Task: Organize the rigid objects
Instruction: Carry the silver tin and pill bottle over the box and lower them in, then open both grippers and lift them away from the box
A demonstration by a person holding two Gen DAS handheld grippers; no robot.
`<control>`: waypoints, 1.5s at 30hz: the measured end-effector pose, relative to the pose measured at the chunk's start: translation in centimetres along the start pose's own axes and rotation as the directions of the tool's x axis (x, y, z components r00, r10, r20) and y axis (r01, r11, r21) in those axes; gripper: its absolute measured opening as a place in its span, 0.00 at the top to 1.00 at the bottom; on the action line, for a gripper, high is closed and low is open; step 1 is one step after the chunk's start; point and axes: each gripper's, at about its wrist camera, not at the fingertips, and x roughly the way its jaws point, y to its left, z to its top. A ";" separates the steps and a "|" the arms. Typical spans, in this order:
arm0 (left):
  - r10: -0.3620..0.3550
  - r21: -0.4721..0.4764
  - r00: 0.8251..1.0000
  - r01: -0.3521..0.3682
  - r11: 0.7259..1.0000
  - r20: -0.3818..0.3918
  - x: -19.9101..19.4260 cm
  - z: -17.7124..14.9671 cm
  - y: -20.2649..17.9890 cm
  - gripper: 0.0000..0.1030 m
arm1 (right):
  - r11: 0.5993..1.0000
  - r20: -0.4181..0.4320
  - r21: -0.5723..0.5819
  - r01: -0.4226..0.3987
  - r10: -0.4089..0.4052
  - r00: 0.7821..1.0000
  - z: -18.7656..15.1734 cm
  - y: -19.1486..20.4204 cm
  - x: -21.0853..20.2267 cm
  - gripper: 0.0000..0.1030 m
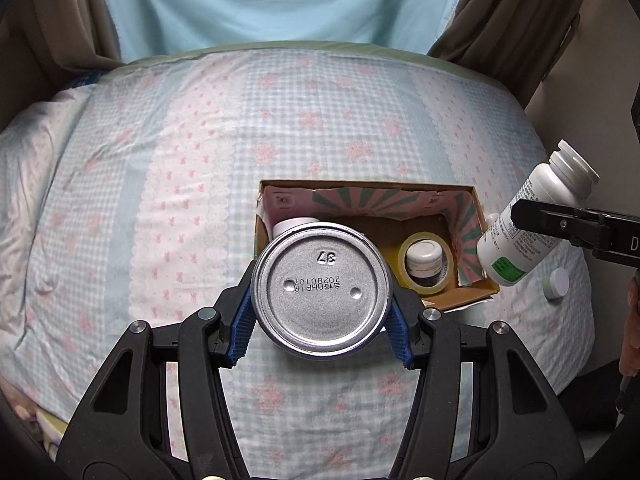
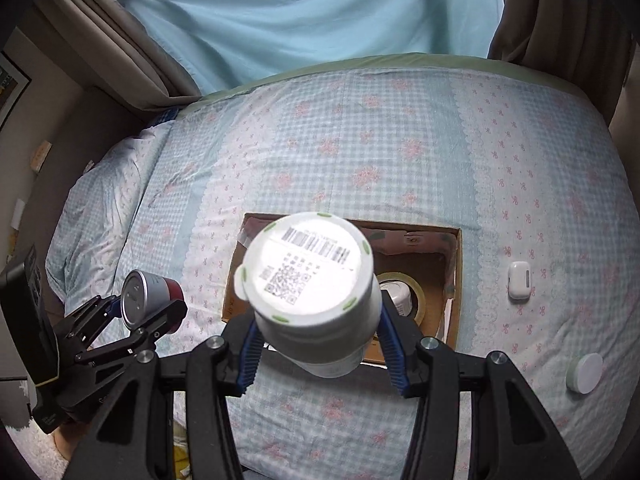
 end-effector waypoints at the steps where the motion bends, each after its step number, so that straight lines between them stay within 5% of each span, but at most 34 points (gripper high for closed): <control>1: -0.002 0.001 1.000 0.002 1.000 -0.012 0.7 0.1 0.2 0.50 | 1.000 -0.014 0.010 0.000 0.001 1.000 0.1 0.2 0.8 0.54; 15: 0.012 0.086 0.983 0.004 0.996 -0.182 12.8 0.5 0.1 0.50 | 0.997 -0.231 0.072 0.010 0.007 0.973 0.8 -1.7 13.9 0.54; 25: 0.032 0.188 0.971 0.013 0.982 -0.236 16.5 0.1 -2.1 0.49 | 0.998 -0.359 0.051 -0.031 0.047 0.932 1.5 -2.8 18.6 0.54; 27: 0.029 0.219 0.977 0.018 0.976 -0.211 16.1 0.0 -2.8 0.30 | 0.999 -0.382 0.029 -0.042 0.050 0.923 1.5 -2.9 19.4 0.53; 28: 0.022 0.228 0.980 0.024 0.973 -0.198 15.8 0.0 -3.1 0.01 | 0.999 -0.397 0.026 -0.046 0.052 0.917 1.6 -3.1 19.8 0.51; 30: 0.001 0.236 0.986 0.040 0.971 -0.169 15.1 0.2 -3.6 0.00 | 0.999 -0.404 0.041 -0.021 0.035 0.914 1.9 -3.8 20.0 0.25; 31: 0.006 0.243 0.985 0.036 0.969 -0.171 15.0 0.2 -3.8 0.00 | 0.999 -0.395 0.047 -0.012 0.029 0.918 2.1 -4.3 19.9 0.02; 45: 0.042 0.264 0.988 -0.001 0.964 -0.149 13.0 0.4 -4.5 0.00 | 0.993 -0.346 0.106 0.044 -0.005 0.938 1.7 -6.1 16.7 0.00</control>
